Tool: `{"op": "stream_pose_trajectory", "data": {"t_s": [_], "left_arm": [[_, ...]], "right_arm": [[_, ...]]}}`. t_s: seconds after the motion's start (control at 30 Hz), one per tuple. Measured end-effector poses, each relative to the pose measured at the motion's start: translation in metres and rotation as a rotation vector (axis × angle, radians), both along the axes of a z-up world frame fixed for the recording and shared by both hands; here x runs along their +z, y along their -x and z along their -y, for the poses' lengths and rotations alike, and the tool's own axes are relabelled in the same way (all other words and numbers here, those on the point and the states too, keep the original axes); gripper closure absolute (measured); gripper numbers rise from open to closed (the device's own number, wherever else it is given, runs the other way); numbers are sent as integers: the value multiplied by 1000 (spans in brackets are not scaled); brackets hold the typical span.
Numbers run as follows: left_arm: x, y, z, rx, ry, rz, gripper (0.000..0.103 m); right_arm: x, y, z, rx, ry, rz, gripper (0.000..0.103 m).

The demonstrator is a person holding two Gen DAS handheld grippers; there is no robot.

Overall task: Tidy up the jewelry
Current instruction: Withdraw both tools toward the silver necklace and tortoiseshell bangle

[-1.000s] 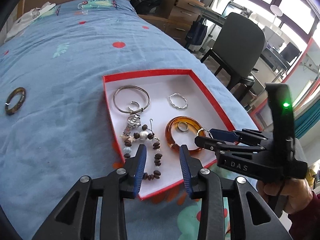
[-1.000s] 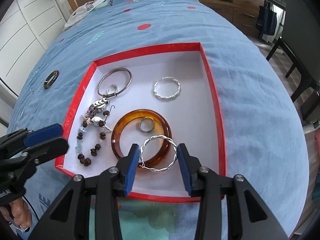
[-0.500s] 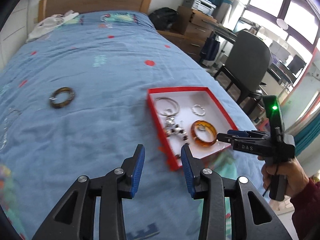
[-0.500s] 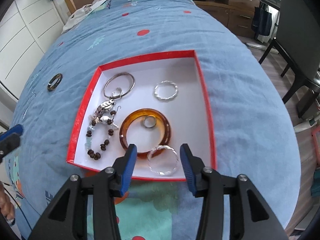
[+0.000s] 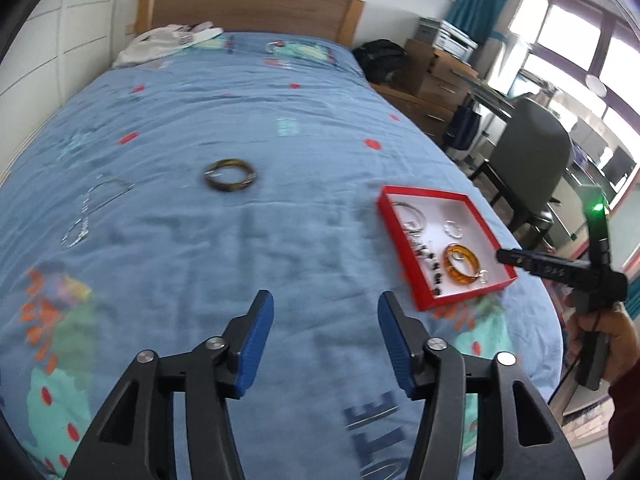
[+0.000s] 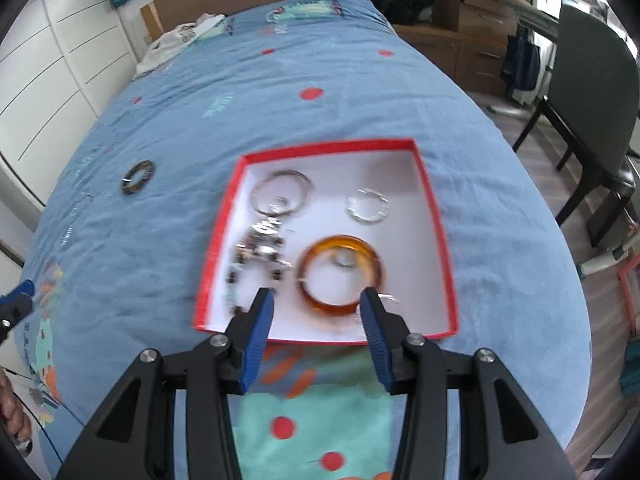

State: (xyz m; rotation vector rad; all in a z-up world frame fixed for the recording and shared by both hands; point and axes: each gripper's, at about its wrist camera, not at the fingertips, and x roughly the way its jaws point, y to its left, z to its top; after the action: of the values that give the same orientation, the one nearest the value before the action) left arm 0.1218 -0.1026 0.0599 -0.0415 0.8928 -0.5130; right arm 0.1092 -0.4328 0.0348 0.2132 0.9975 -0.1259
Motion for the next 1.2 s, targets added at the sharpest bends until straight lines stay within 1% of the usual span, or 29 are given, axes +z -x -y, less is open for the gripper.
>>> {"op": "stream_pose_trajectory", "data": {"t_s": [0.07, 0.13, 0.2, 0.27, 0.33, 0.5, 0.63, 0.87, 1.03, 1.2], "left_arm": [[-2, -3, -23, 28, -3, 1, 45], [-3, -7, -47, 59, -11, 8, 41], [-5, -11, -68, 84, -19, 15, 37], [-8, -16, -89, 113, -39, 28, 33], [-14, -25, -111, 143, -48, 24, 28], [-35, -52, -162, 241, -60, -6, 24], [-47, -70, -188, 291, -72, -16, 22], [-63, -93, -212, 330, -80, -28, 17], [-72, -126, -221, 347, -91, -25, 13], [-79, -170, -221, 332, -123, -14, 12]], "right_arm": [[9, -5, -18, 20, 6, 15, 59], [17, -13, -38, 41, -1, 29, 59], [21, -20, -56, 59, -2, 42, 59], [22, -28, -73, 79, -9, 52, 57], [20, -40, -91, 101, -11, 51, 50], [7, -67, -125, 150, -5, 34, 41], [-4, -86, -147, 182, -6, 30, 38], [-23, -115, -171, 215, -8, 24, 34], [-38, -146, -191, 249, -14, 25, 32], [-60, -193, -222, 304, -41, 5, 29]]}}
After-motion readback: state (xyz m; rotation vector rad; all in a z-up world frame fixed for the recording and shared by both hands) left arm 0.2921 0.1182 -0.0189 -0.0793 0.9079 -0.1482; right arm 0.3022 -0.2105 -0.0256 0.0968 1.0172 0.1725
